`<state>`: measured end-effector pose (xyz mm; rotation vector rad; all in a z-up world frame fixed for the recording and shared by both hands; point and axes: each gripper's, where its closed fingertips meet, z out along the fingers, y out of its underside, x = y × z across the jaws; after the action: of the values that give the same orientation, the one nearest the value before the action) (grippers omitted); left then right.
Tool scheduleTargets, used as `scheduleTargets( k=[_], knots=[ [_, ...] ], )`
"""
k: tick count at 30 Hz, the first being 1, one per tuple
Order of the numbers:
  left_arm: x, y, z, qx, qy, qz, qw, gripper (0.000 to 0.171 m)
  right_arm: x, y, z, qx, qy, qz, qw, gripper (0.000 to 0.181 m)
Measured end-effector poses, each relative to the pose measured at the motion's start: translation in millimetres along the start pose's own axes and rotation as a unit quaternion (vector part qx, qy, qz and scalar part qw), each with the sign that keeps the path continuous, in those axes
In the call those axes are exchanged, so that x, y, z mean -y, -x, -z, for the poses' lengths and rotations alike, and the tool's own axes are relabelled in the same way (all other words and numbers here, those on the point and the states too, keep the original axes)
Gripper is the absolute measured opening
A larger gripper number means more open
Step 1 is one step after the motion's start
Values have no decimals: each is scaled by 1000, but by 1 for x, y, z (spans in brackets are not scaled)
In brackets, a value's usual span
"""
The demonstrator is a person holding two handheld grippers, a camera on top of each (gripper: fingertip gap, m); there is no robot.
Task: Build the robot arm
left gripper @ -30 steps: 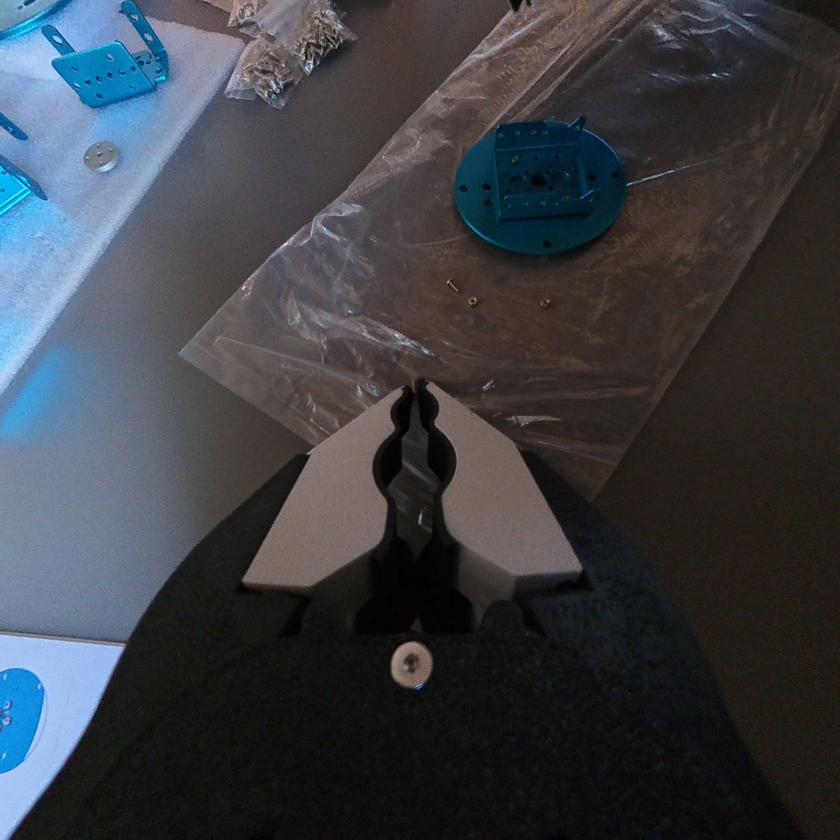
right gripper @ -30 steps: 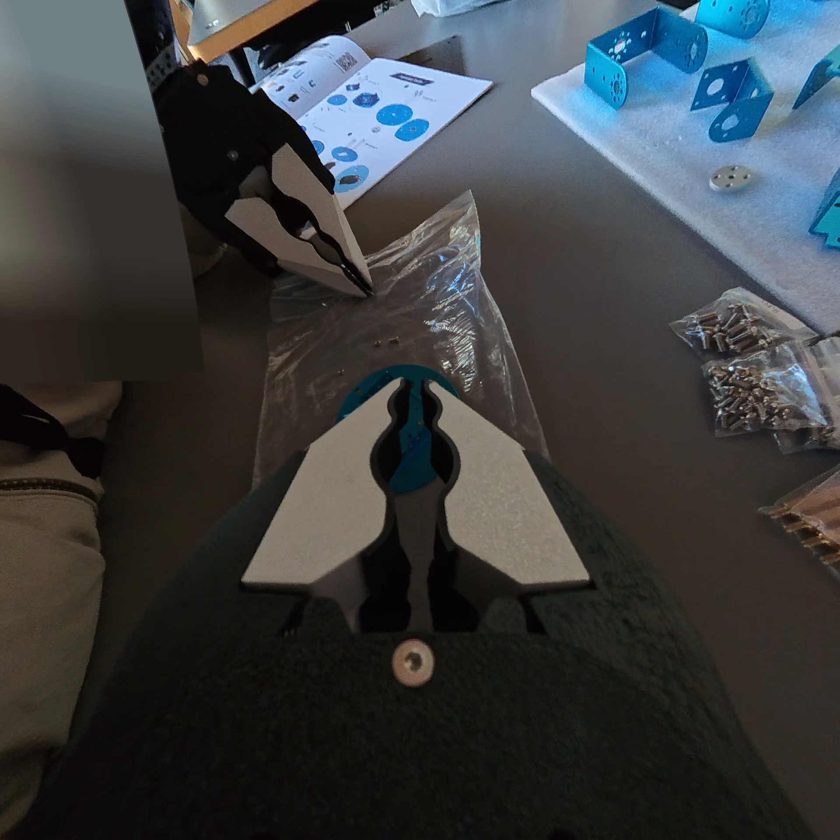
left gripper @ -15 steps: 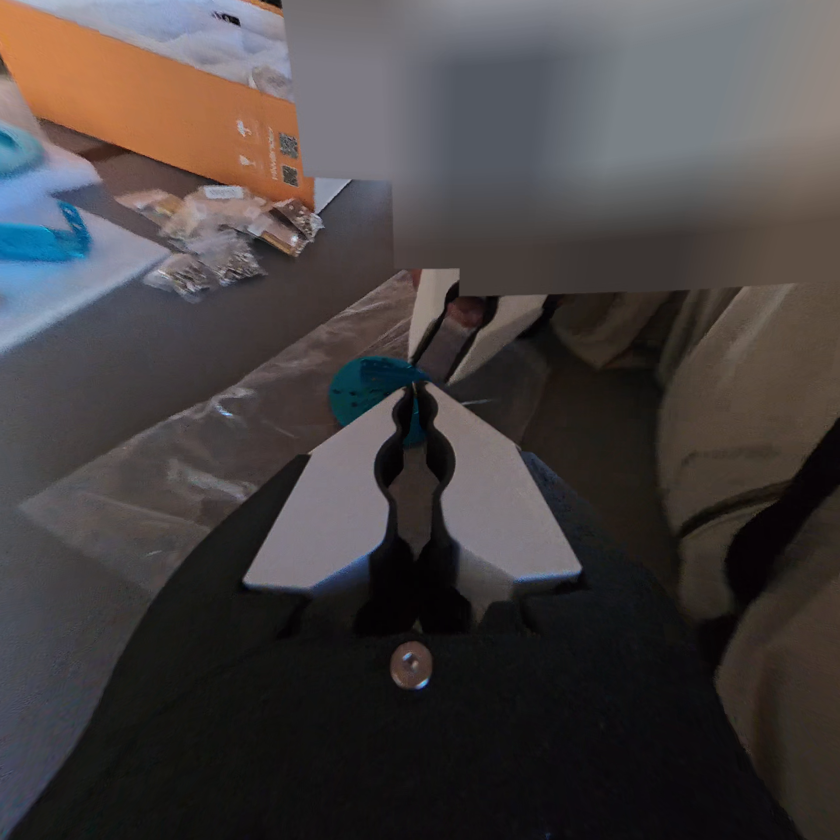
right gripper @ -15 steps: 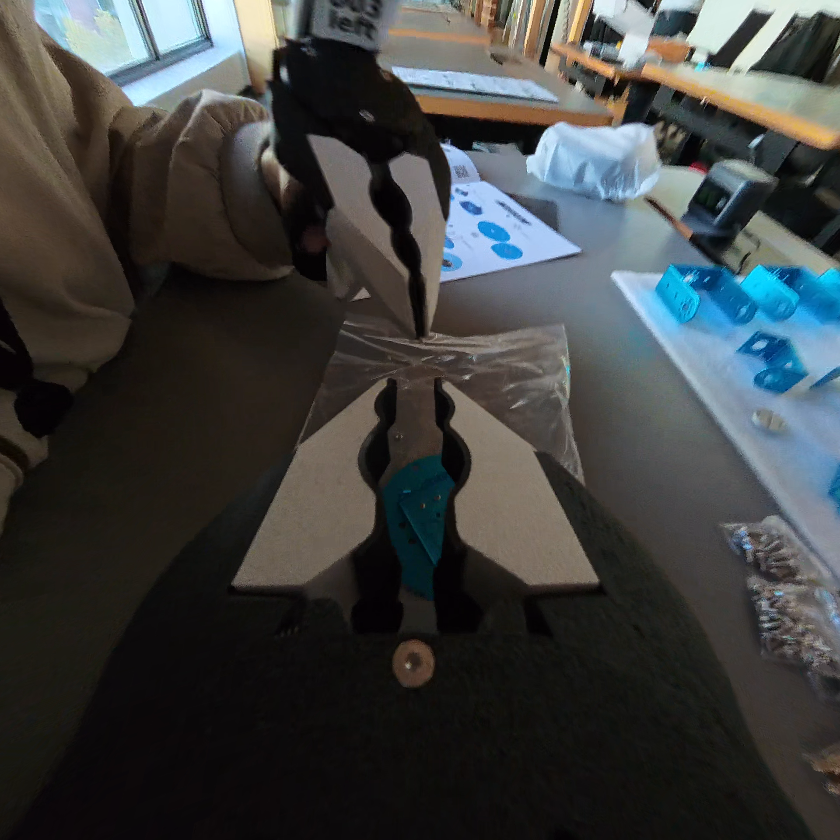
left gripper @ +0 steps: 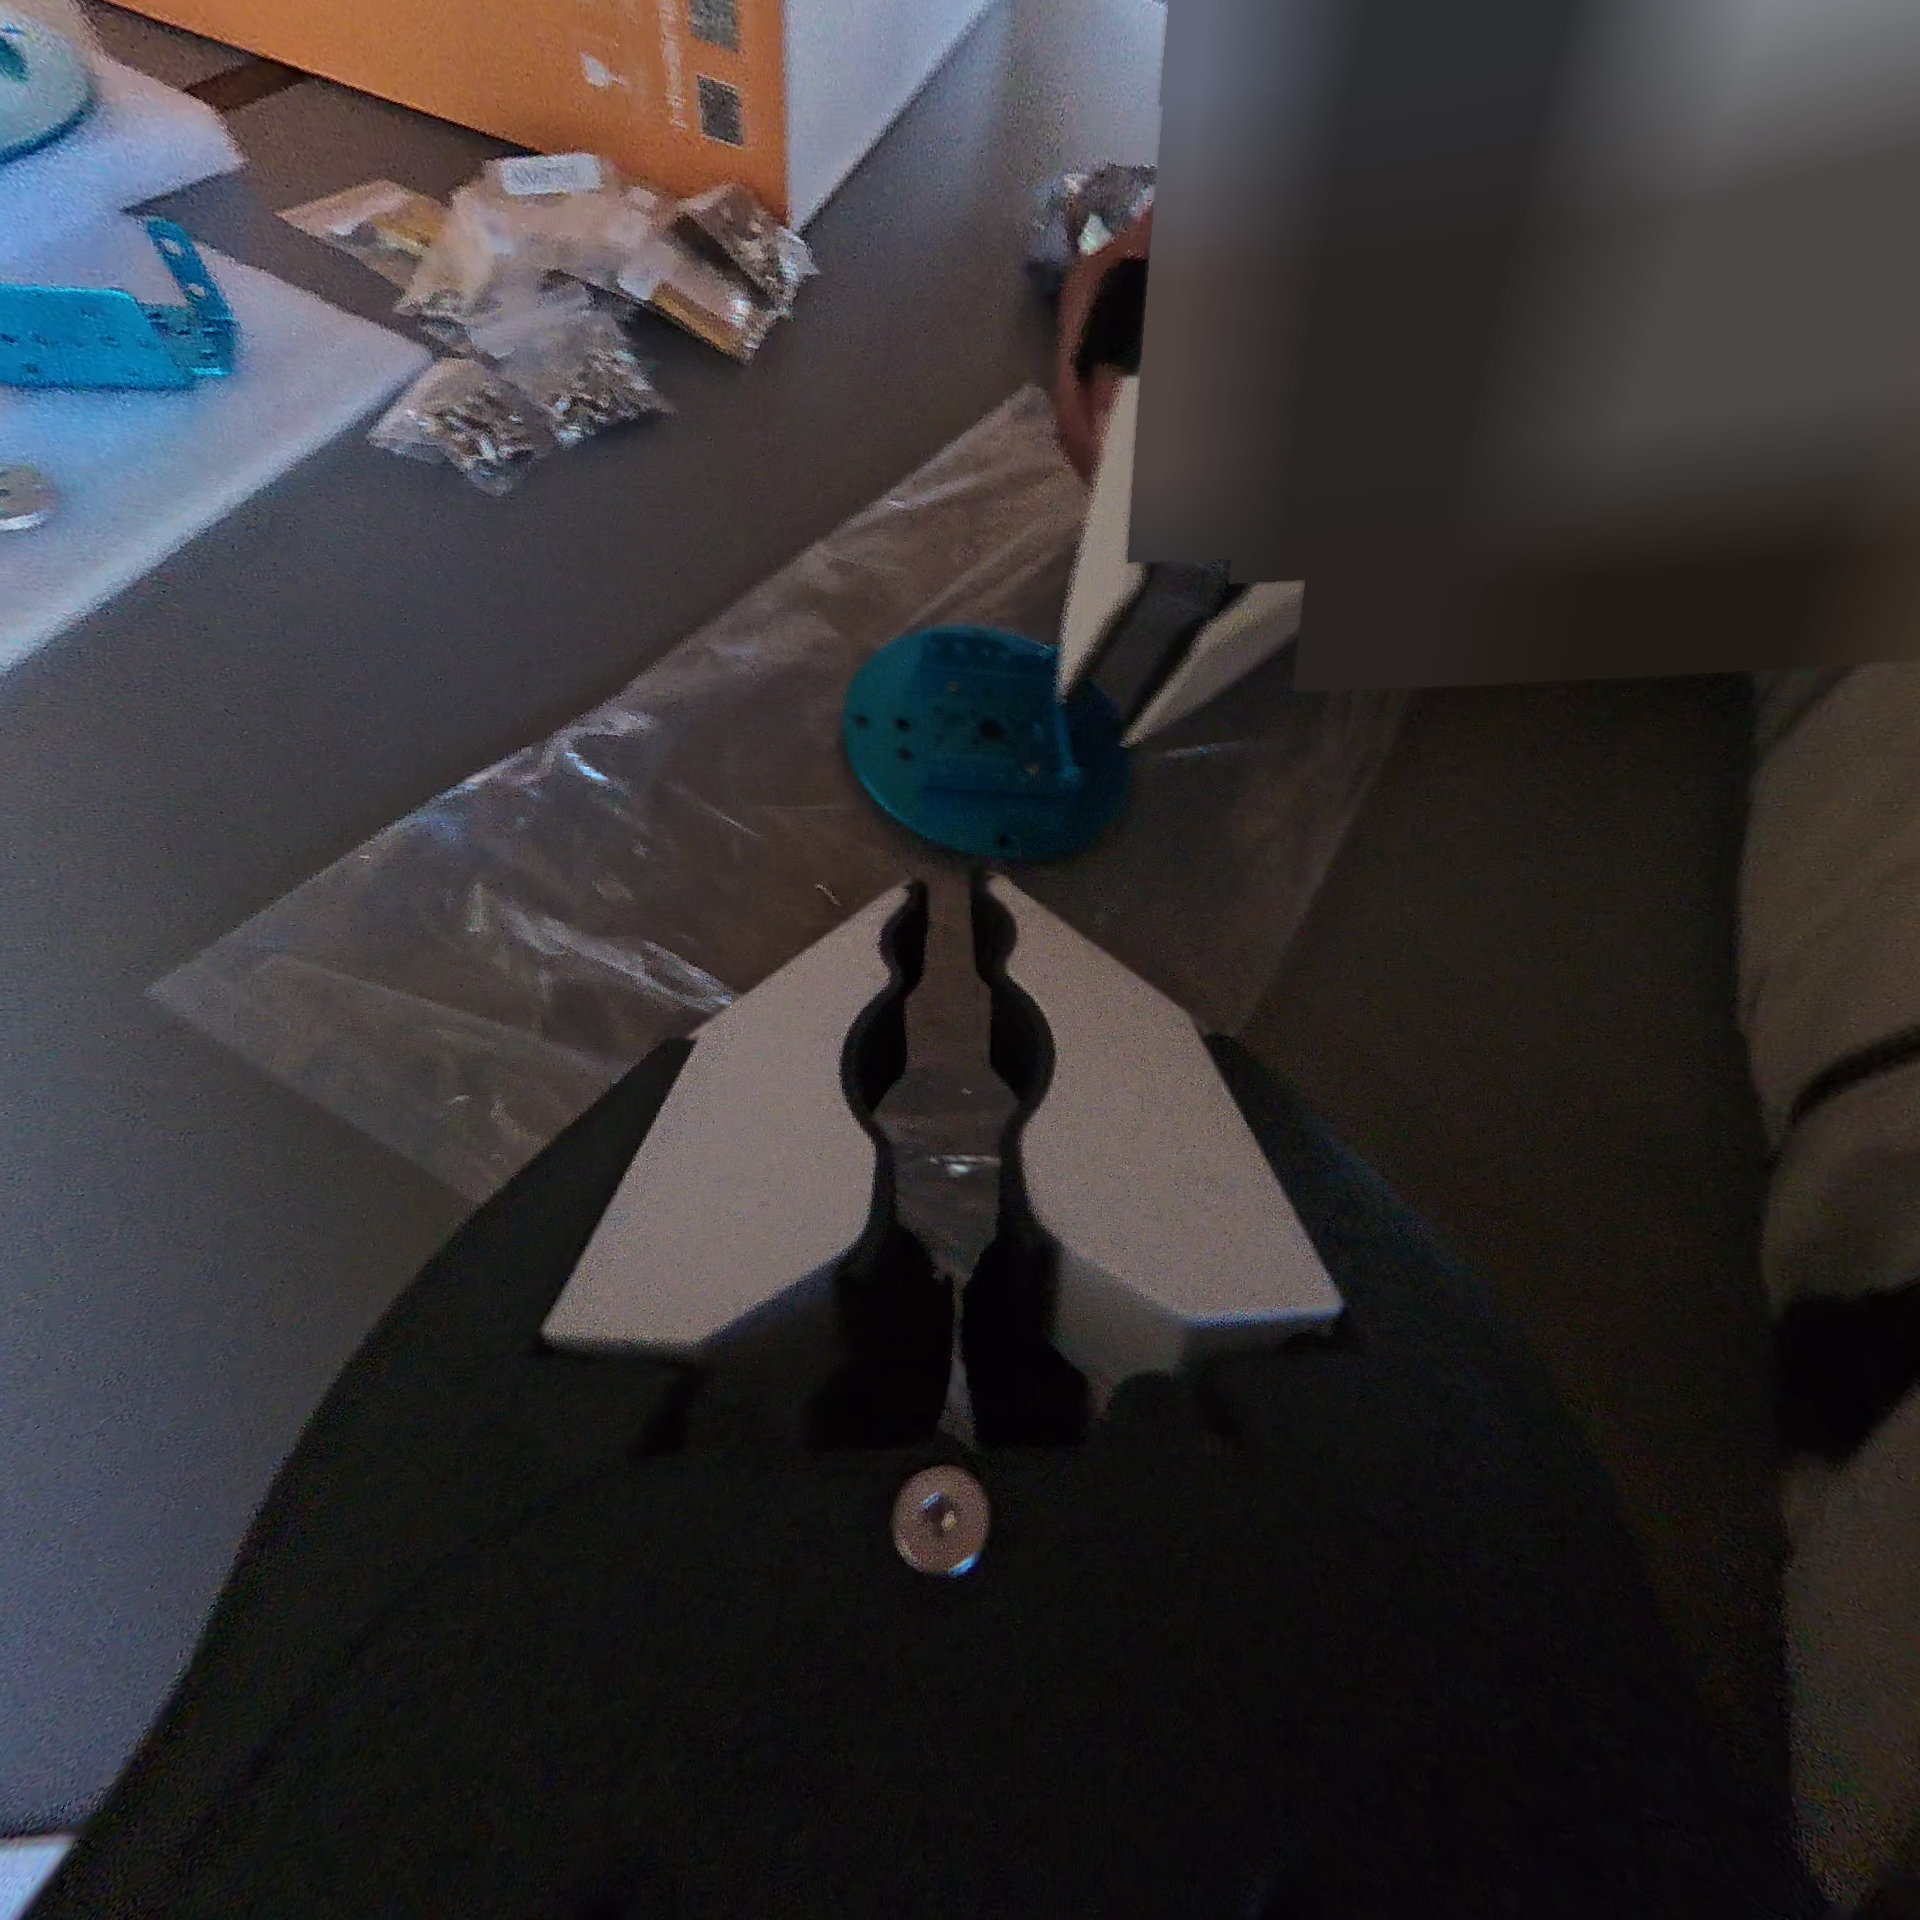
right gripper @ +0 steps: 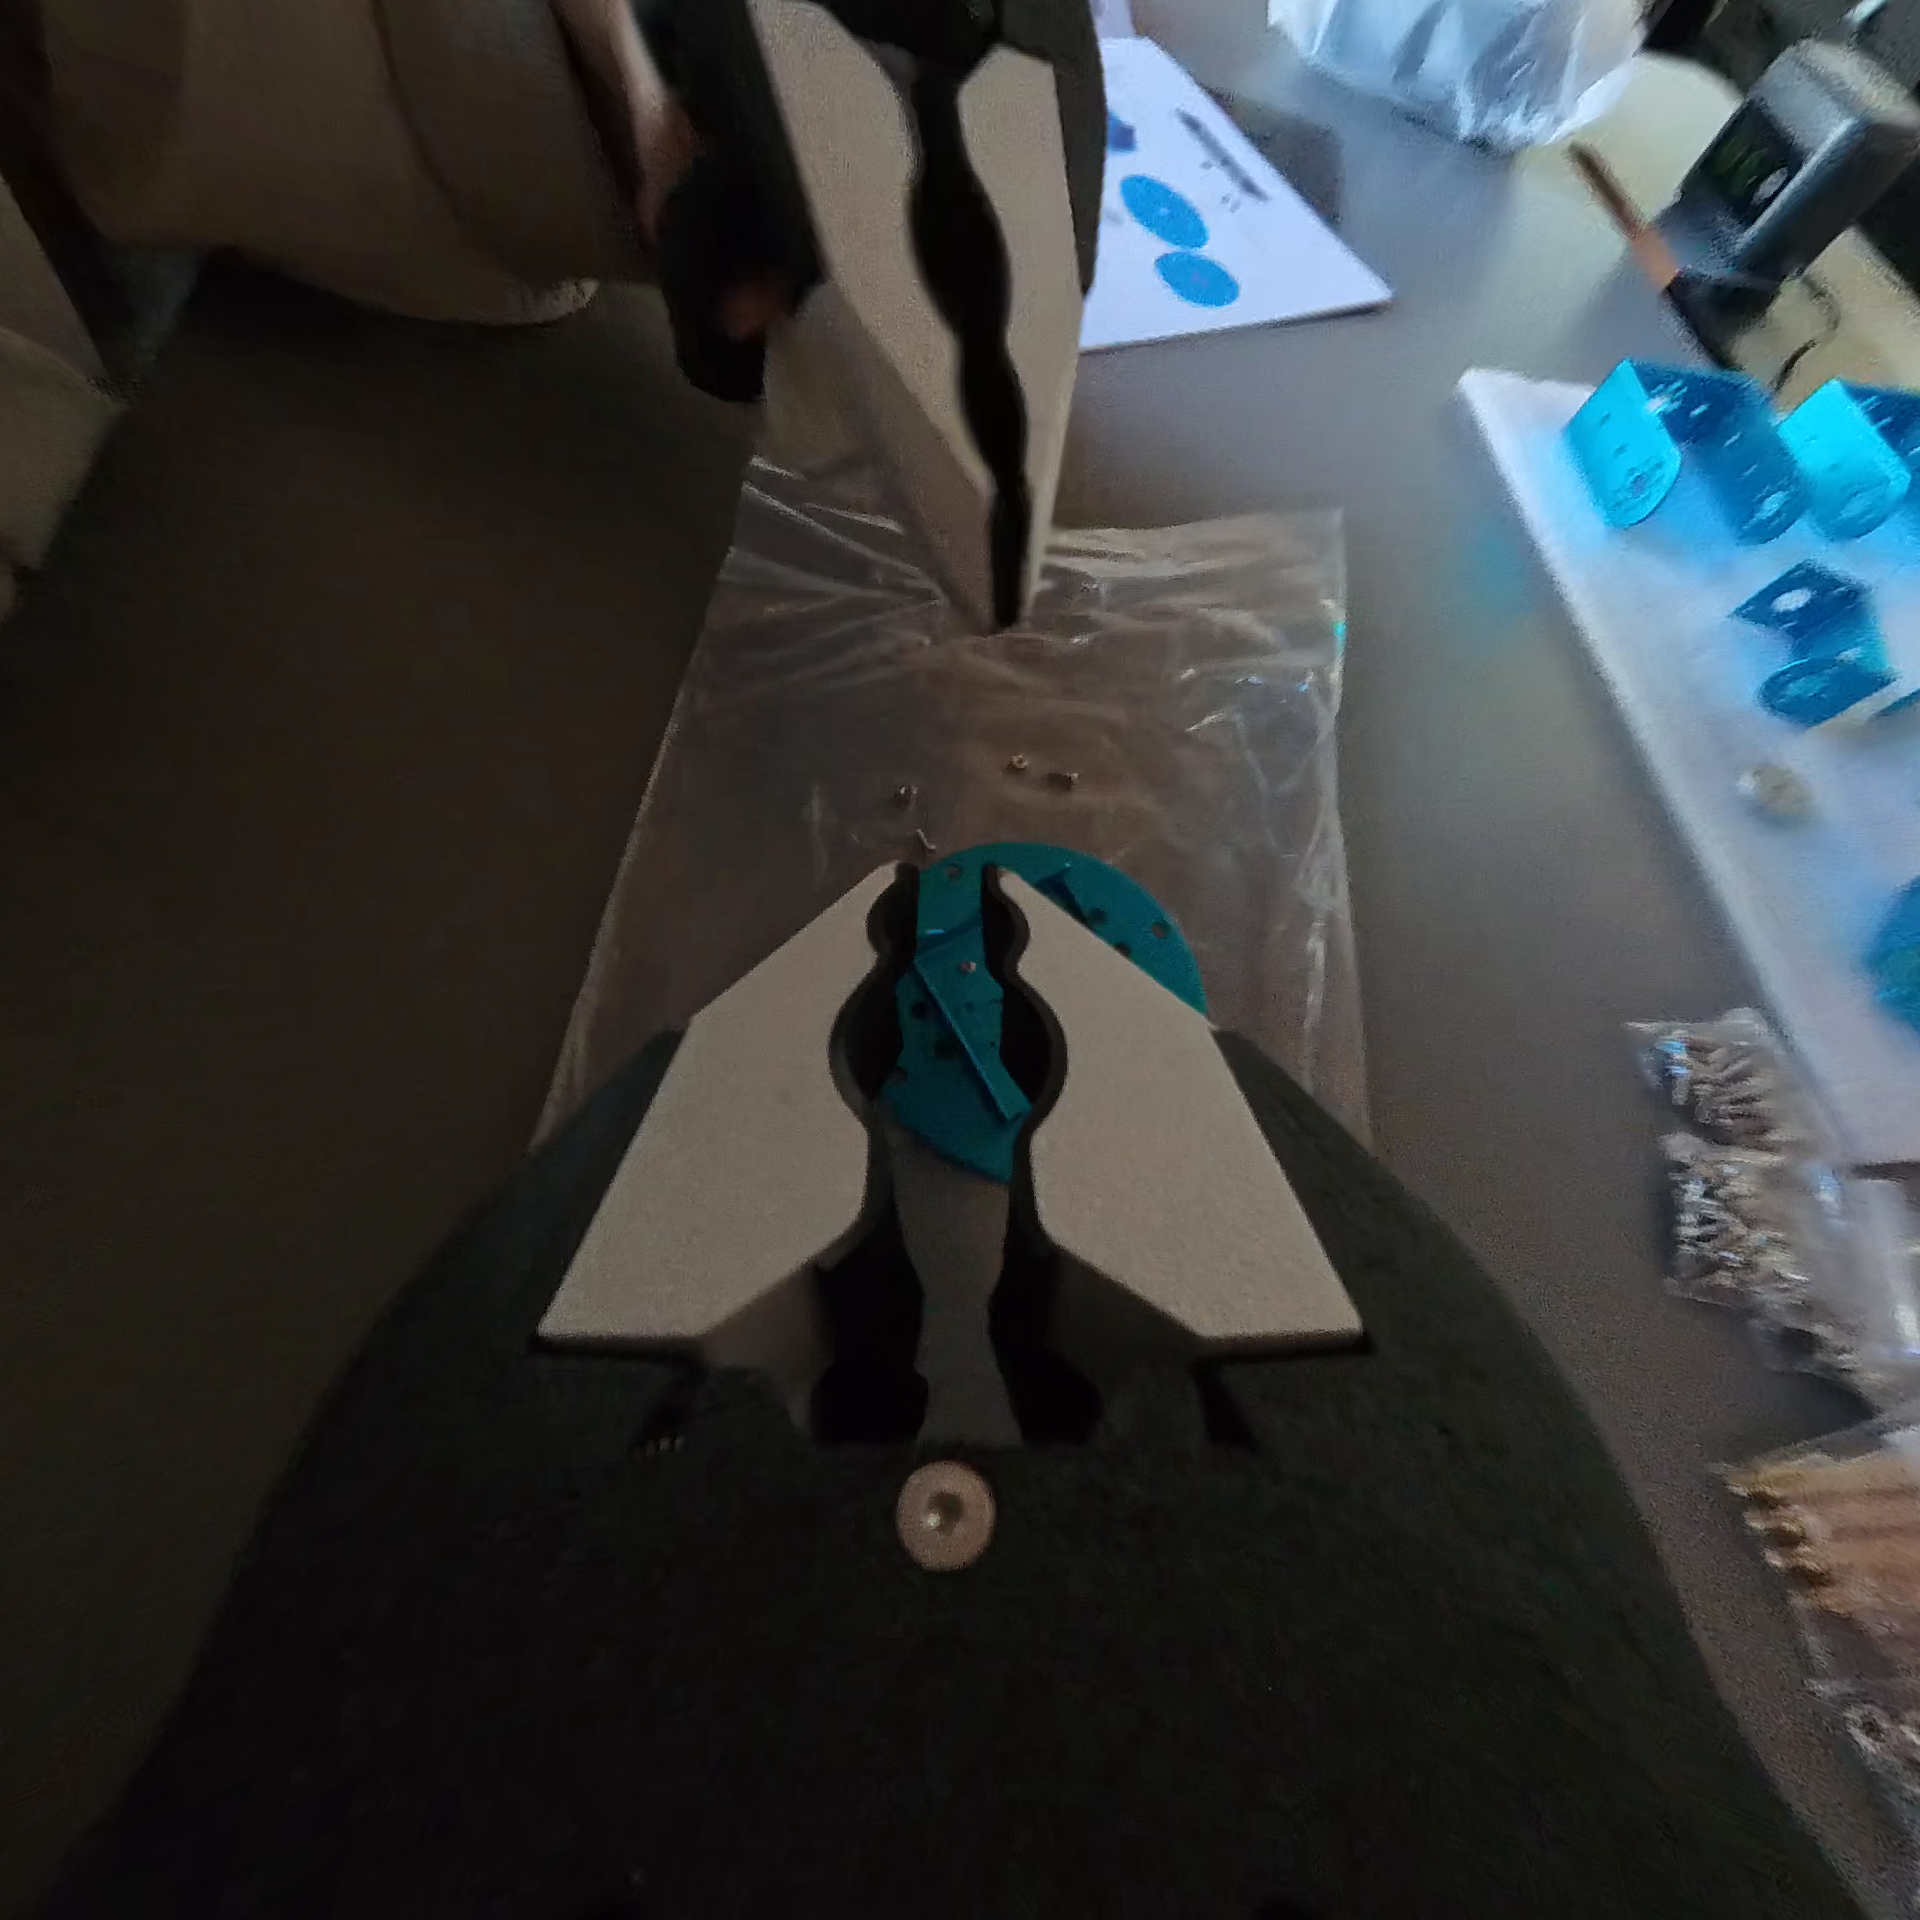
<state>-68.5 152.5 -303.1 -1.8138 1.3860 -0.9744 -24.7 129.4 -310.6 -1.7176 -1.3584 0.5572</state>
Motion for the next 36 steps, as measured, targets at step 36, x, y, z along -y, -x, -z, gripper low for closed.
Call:
scheduleTargets(
  k=[36],
  knots=[
    [-32,-46,65,53,-112,137,983,39,-15,15,-40,133,258,27,956,1]
  ],
)
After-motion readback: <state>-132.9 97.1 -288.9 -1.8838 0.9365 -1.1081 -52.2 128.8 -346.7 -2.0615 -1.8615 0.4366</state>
